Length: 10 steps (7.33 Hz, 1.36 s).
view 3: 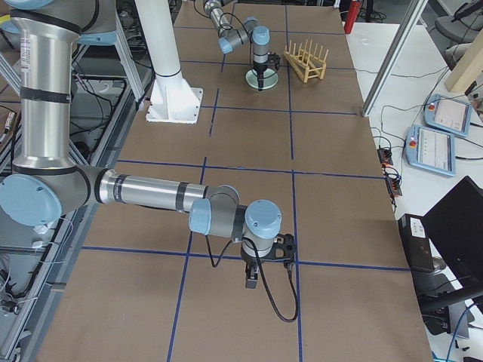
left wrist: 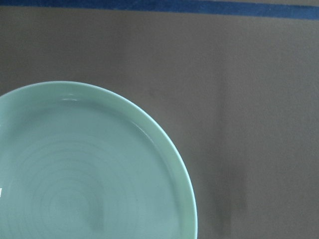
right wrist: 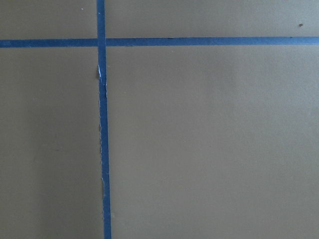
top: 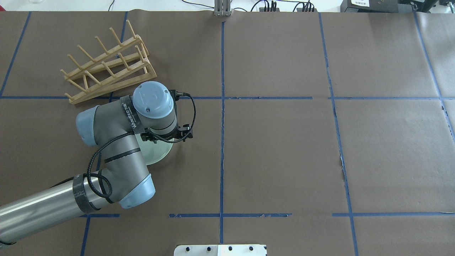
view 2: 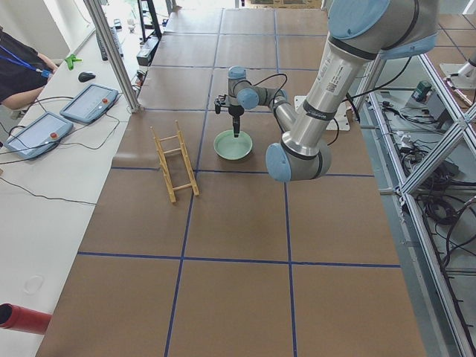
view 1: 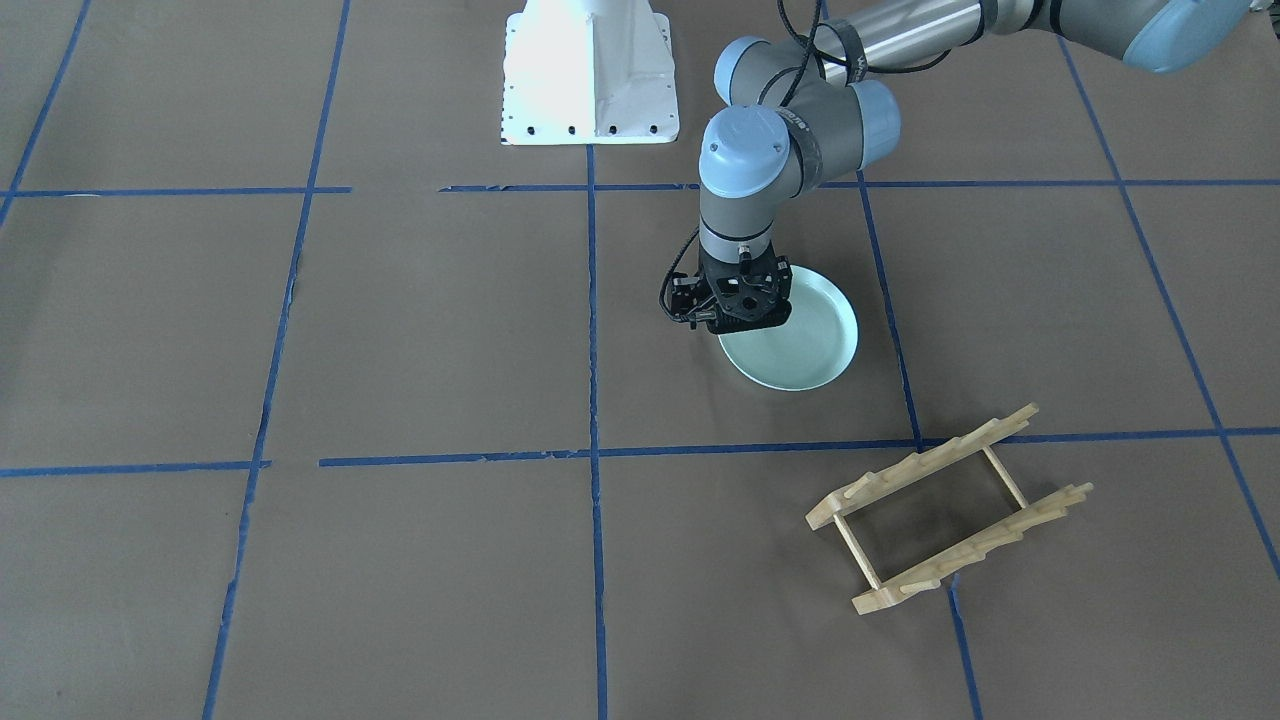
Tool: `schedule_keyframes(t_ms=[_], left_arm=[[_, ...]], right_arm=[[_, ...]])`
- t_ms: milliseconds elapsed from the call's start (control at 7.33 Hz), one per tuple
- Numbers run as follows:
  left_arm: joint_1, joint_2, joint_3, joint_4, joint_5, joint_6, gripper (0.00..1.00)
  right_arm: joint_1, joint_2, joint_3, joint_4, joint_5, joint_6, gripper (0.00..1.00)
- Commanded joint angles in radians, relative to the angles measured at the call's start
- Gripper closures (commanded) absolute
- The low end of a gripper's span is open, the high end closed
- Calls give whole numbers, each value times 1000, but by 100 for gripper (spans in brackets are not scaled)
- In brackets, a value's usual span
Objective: Place plate on rack
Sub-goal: 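Close the left gripper on the rim of the green plate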
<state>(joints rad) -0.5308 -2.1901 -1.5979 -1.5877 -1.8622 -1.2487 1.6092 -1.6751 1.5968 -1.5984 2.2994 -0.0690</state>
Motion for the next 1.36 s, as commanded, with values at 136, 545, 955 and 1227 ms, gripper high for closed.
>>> schedule_keyframes(t_ms=[136, 545, 955, 1227], left_arm=[[0, 3, 18, -28, 0, -2, 28], [2, -2, 12, -28, 0, -3, 66], [0, 0, 7, -28, 0, -2, 100], [0, 1, -29, -14, 0, -3, 100]], right_arm=[[0, 0, 0, -2, 0, 0, 0], [0, 0, 0, 0, 0, -1, 0], [0, 0, 0, 0, 0, 0, 0], [0, 0, 0, 0, 0, 0, 0]])
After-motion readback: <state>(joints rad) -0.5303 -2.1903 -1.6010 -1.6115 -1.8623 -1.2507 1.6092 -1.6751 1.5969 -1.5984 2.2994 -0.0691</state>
